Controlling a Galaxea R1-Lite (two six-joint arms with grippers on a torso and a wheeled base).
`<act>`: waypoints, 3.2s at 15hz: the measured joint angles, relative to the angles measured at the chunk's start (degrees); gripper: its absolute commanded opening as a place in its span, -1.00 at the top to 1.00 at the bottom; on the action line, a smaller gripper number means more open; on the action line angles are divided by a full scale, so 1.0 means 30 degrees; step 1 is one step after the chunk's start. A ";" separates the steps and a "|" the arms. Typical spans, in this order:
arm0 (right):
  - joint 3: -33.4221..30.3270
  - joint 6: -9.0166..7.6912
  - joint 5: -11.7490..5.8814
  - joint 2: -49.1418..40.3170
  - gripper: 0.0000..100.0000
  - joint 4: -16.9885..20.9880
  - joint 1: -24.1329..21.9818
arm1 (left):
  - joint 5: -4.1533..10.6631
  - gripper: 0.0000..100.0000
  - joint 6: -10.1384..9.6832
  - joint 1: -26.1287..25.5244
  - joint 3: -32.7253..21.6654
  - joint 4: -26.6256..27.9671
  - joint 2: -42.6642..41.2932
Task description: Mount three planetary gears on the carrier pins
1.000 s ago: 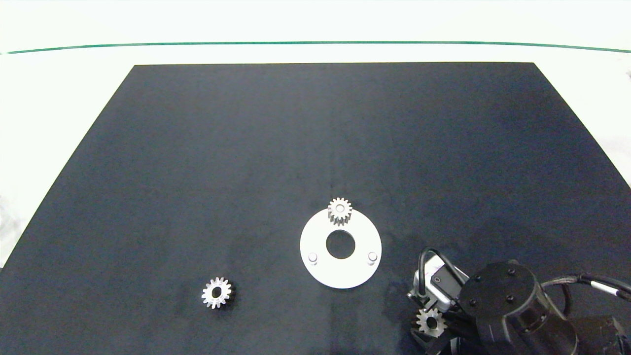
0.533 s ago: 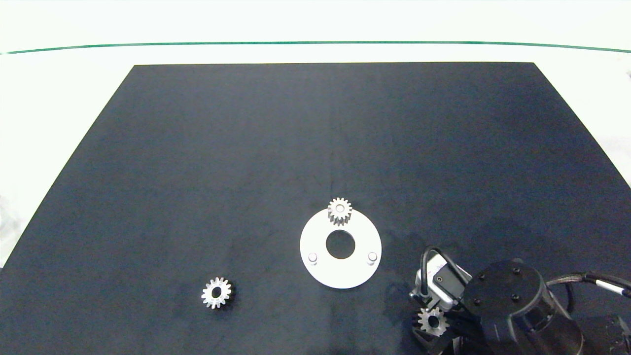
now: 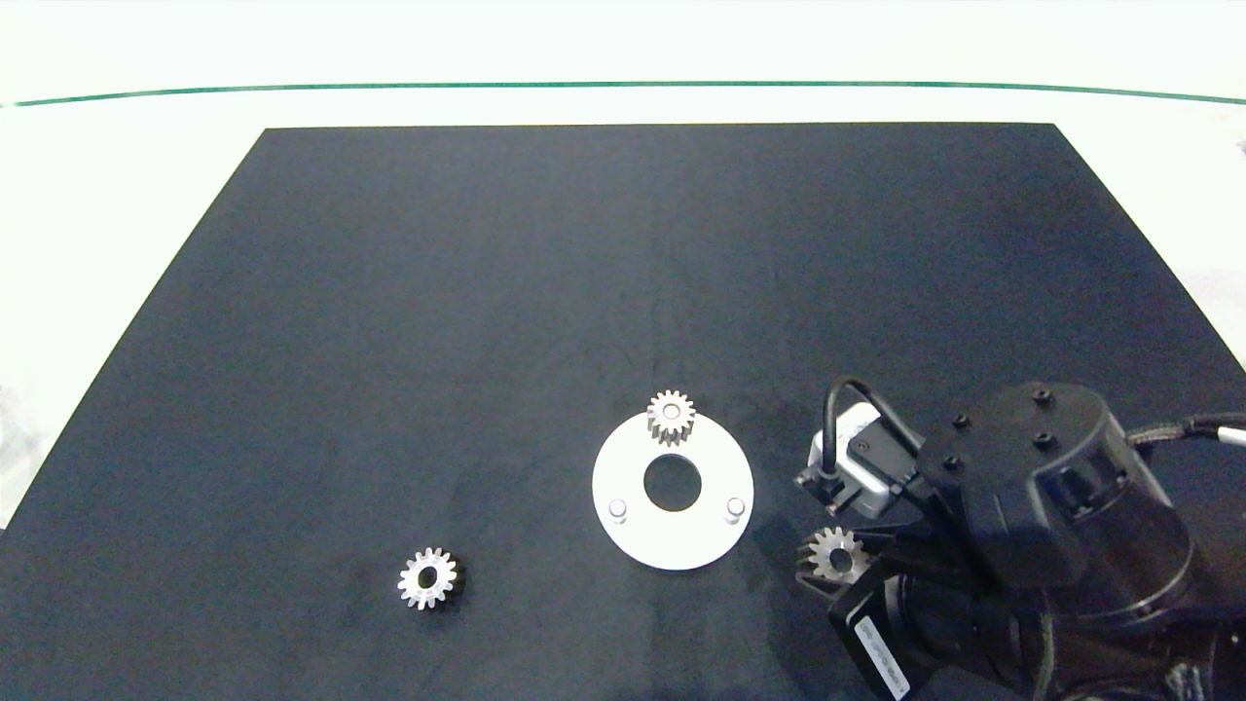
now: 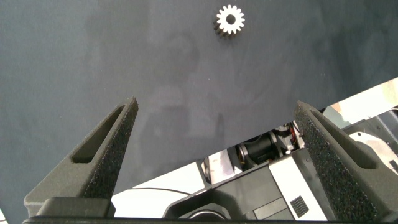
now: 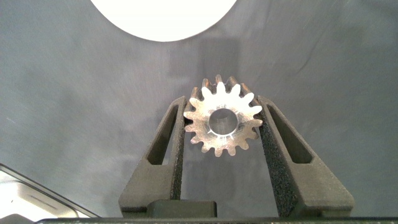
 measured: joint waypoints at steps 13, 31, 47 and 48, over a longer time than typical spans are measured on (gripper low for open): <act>-0.4949 -0.0020 0.0000 0.3824 0.56 0.1288 -0.0008 | 0.0000 -1.00 0.0000 -0.0045 0.0000 0.0000 -0.0268; -0.5335 0.0028 -0.0053 0.4836 -1.00 0.1317 -0.0414 | 0.0000 -1.00 0.0000 -0.0057 0.0199 0.0264 -0.0545; -0.3259 0.1231 -0.0191 -0.2174 -1.00 0.5921 -0.0963 | -0.0073 -1.00 0.0386 -0.0175 0.0926 -0.0325 0.1394; -0.3133 0.1223 -0.0211 -0.3178 -1.00 0.6579 -0.1085 | -0.0077 -1.00 0.0553 -0.0219 0.0992 -0.0983 0.1983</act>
